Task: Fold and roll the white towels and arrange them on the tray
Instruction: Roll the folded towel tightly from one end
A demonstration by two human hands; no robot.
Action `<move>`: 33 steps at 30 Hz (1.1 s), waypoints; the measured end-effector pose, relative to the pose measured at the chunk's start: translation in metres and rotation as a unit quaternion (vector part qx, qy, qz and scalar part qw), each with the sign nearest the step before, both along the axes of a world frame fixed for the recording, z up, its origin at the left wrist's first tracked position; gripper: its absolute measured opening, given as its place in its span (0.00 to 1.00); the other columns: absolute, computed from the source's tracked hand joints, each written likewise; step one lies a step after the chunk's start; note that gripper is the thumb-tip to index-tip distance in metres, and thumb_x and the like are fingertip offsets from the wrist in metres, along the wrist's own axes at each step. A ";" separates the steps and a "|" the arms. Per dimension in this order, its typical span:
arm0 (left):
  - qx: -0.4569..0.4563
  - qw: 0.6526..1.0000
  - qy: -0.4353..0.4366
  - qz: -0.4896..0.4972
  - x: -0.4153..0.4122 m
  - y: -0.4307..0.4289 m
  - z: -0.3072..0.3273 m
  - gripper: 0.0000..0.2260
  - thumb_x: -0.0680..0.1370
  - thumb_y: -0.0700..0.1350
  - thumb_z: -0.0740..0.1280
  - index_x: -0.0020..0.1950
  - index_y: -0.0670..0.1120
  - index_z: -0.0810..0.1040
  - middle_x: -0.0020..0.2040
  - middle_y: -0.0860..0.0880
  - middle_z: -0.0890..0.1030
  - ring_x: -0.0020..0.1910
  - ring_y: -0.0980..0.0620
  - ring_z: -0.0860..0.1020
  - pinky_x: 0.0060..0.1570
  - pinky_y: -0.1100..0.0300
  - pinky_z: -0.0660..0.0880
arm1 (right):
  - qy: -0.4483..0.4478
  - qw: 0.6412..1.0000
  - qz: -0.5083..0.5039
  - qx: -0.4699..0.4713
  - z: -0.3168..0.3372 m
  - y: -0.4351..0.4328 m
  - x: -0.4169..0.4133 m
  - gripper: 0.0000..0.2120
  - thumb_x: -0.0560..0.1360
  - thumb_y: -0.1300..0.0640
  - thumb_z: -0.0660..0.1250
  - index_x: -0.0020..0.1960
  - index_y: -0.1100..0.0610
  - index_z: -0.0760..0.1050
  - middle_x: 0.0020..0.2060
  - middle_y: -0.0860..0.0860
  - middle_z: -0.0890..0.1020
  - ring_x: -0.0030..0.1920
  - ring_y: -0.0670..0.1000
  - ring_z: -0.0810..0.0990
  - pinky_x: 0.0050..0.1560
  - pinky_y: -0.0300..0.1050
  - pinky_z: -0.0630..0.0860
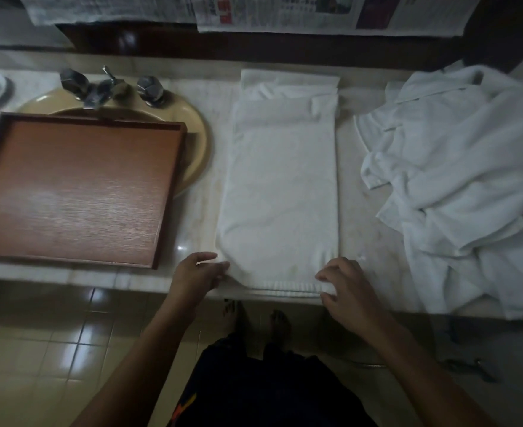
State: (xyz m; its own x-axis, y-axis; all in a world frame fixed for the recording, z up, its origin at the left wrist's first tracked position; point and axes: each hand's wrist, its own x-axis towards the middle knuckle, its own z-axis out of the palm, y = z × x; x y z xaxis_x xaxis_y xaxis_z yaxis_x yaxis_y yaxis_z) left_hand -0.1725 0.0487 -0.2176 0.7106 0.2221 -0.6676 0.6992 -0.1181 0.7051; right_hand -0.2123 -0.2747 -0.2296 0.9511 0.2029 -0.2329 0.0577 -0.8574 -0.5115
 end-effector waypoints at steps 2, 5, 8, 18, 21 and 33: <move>-0.077 0.997 0.020 0.023 0.000 0.001 0.004 0.14 0.75 0.39 0.77 0.58 0.40 0.79 0.44 0.40 0.86 0.38 0.47 0.85 0.38 0.57 0.80 | 0.013 1.000 -0.007 0.002 0.001 -0.002 -0.001 0.18 0.72 0.63 0.75 0.60 0.53 0.81 0.58 0.44 0.72 0.58 0.38 0.64 0.61 0.34 0.65; 0.165 0.976 0.004 -0.141 -0.009 0.002 -0.003 0.09 0.75 0.45 0.78 0.49 0.45 0.81 0.39 0.47 0.85 0.36 0.51 0.84 0.35 0.60 0.76 | 0.015 0.999 -0.040 0.008 0.003 0.003 -0.003 0.16 0.75 0.63 0.72 0.61 0.53 0.80 0.59 0.43 0.70 0.59 0.38 0.64 0.61 0.33 0.64; 0.268 0.946 -0.031 -0.182 -0.014 -0.001 -0.005 0.09 0.74 0.49 0.77 0.45 0.47 0.81 0.37 0.53 0.81 0.38 0.54 0.80 0.34 0.62 0.70 | 0.017 0.993 -0.120 -0.011 0.006 0.008 -0.003 0.15 0.77 0.59 0.71 0.63 0.53 0.77 0.62 0.47 0.71 0.60 0.45 0.70 0.58 0.36 0.66; 0.265 0.948 -0.050 -0.171 -0.017 0.000 -0.003 0.09 0.74 0.49 0.78 0.43 0.50 0.80 0.37 0.56 0.79 0.40 0.56 0.79 0.36 0.62 0.71 | 0.016 0.999 -0.048 0.008 -0.002 0.000 -0.015 0.09 0.74 0.60 0.77 0.49 0.50 0.80 0.50 0.43 0.72 0.50 0.44 0.74 0.51 0.37 0.71; 0.256 0.949 -0.060 -0.173 -0.020 0.001 -0.004 0.08 0.74 0.49 0.78 0.43 0.50 0.80 0.38 0.55 0.81 0.40 0.54 0.81 0.37 0.62 0.73 | 0.044 0.996 -0.071 0.026 0.003 -0.001 -0.007 0.11 0.75 0.58 0.76 0.41 0.47 0.76 0.43 0.40 0.73 0.44 0.40 0.74 0.46 0.32 0.68; 0.162 0.973 -0.032 -0.164 -0.024 0.000 0.002 0.08 0.77 0.49 0.76 0.45 0.45 0.83 0.36 0.48 0.86 0.34 0.53 0.85 0.44 0.52 0.85 | 0.031 0.992 -0.123 0.016 0.000 -0.006 -0.021 0.09 0.81 0.54 0.67 0.46 0.45 0.68 0.42 0.43 0.76 0.41 0.45 0.77 0.43 0.51 0.80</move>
